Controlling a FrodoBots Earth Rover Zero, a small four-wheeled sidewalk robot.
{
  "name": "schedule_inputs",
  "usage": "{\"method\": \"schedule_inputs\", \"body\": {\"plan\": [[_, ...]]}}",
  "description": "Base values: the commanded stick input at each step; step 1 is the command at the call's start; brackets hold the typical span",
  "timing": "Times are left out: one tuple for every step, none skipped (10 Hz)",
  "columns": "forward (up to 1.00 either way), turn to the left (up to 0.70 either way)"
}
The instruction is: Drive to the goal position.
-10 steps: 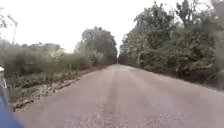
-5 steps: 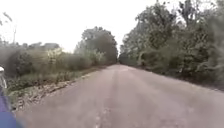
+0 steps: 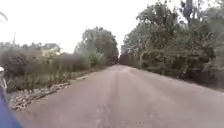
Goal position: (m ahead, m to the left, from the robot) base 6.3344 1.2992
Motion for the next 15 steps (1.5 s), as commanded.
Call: {"method": "schedule_inputs", "body": {"plan": [[0.70, 0.00], [0.70, 0.00], [0.70, 0.00], [0.70, 0.00], [0.70, 0.00], [0.70, 0.00], [0.70, 0.00], [0.70, 0.00], [0.70, 0.00], [0.70, 0.00], [0.70, 0.00], [0.70, 0.00], [0.70, 0.00], [0.70, 0.00], [0.70, 0.00]]}}
